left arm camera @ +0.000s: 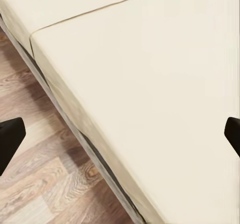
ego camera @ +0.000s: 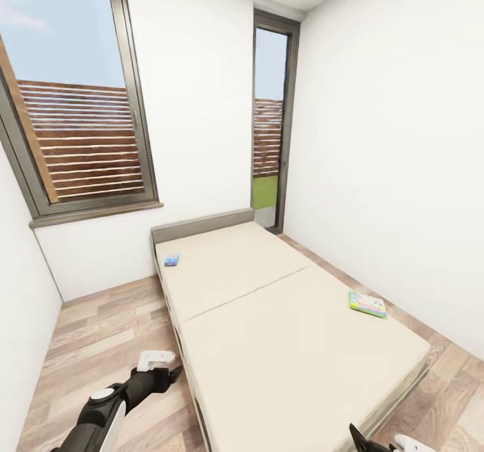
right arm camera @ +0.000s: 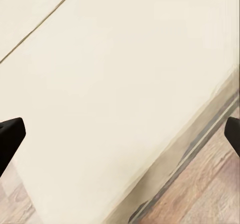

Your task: Put all the toys in the child's room - the three board games (two on the bed and one on the table), the two jigsaw puzzles on the table, and the tennis ball on the table - inside the toy box on the table in the child's room.

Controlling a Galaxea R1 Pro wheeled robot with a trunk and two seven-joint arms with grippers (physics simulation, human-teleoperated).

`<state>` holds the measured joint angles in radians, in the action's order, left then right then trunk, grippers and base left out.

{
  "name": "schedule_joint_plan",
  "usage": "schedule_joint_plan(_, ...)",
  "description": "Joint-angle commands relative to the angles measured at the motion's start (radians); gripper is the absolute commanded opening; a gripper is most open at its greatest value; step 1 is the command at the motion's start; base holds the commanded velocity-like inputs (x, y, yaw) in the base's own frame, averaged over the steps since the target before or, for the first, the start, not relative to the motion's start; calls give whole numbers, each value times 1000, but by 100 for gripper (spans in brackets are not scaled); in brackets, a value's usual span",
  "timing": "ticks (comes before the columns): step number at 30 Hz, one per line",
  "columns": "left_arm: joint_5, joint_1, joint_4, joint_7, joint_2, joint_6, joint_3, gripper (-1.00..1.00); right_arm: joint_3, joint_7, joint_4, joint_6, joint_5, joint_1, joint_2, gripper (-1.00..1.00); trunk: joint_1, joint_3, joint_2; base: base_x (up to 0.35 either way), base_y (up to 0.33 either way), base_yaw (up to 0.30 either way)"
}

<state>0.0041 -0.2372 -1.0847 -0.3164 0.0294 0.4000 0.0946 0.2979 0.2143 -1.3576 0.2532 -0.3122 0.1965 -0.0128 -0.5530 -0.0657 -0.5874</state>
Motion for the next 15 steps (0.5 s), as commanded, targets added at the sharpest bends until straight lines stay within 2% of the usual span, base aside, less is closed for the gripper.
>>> schedule_joint_plan(1, 0, -1, -2, -6, 0, 7, 2, 100, 3, 5, -2, 8, -8, 0, -1, 100, 0, -1, -2, 3, 8, -252)
schedule_joint_plan(15, 0, -1, -3, -6, 0, 8, 2, 100, 3, 4, 0, 8, -8, -1, -1, 100, 0, 7, -2, 1, 50, -256)
